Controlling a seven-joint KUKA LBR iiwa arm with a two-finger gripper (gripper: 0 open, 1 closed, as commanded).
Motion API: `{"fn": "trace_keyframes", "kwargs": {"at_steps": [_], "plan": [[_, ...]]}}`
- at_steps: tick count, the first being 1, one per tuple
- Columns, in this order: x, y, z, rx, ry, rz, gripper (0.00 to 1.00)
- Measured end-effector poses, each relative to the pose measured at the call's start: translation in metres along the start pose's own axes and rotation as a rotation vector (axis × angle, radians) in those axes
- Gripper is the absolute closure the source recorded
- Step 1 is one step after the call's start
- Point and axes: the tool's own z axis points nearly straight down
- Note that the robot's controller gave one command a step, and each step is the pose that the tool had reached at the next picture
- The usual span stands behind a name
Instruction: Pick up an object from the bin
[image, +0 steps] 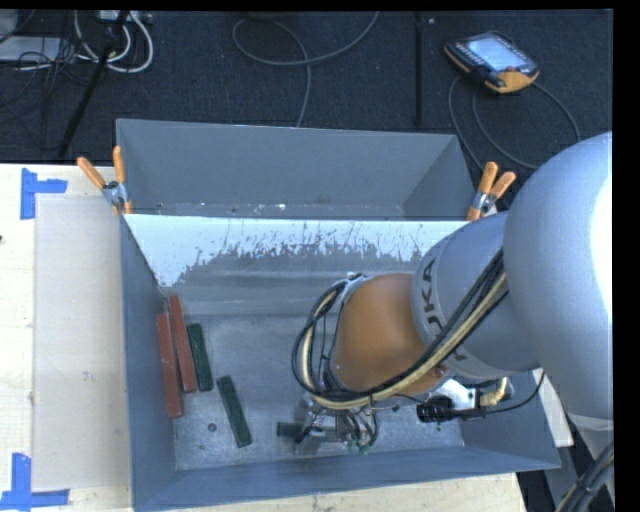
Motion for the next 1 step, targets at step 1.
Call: {"fn": "trace_keyframes", "kwargs": {"at_steps": [1], "plan": [[0.0,0.0,0.0001,0.0,0.0,0.0,1.0]]}}
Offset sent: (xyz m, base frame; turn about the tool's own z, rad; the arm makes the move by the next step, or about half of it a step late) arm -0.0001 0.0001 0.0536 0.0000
